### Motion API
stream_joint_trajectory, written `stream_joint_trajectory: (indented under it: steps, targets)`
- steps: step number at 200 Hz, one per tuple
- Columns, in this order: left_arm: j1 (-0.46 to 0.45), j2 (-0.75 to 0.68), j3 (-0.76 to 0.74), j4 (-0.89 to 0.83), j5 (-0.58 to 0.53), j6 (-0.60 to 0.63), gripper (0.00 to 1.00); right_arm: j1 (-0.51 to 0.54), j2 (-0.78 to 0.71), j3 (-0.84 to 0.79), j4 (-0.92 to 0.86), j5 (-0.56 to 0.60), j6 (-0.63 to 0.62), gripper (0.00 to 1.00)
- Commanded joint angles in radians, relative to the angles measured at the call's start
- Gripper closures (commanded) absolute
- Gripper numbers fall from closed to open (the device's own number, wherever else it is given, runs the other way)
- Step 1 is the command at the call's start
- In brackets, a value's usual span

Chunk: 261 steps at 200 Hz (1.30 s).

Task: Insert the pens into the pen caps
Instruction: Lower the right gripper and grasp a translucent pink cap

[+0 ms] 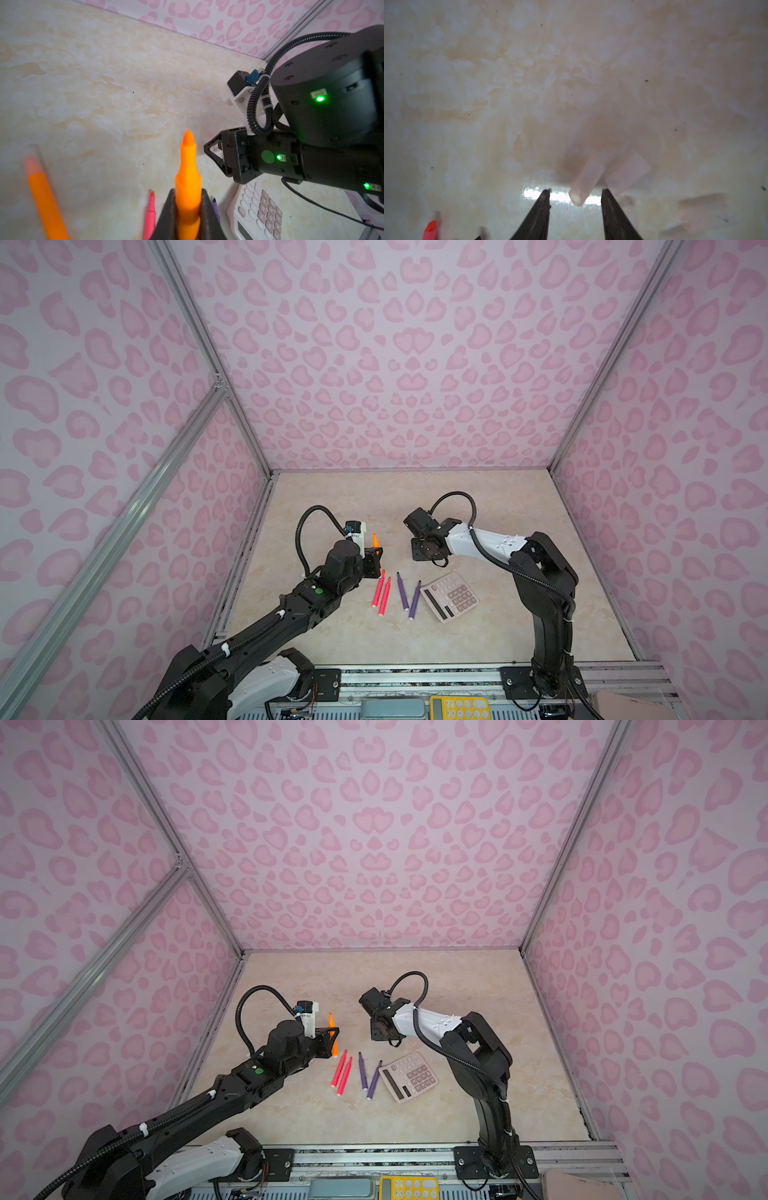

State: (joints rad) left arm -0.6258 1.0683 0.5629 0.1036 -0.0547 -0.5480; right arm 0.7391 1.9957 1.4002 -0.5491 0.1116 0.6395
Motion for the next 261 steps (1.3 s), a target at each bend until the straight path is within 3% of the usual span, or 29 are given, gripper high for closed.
stream_joint_trajectory:
  steps: [1, 197, 240, 261]
  targets:
    - [0.0, -0.001, 0.011, 0.016, 0.008, 0.01, 0.97, 0.003, 0.011, -0.015, 0.014, -0.003, 0.027, 0.57]
    - [-0.003, 0.014, 0.017, 0.023, 0.026, 0.009, 0.97, 0.002, 0.101, 0.06, -0.037, 0.014, 0.005, 0.55]
    - [-0.005, 0.008, 0.013, 0.024, 0.025, 0.008, 0.97, 0.002, 0.11, 0.066, -0.042, 0.021, 0.006, 0.57]
    - [-0.005, 0.012, 0.016, 0.022, 0.028, 0.008, 0.97, 0.002, 0.116, 0.069, -0.046, 0.019, 0.006, 0.64]
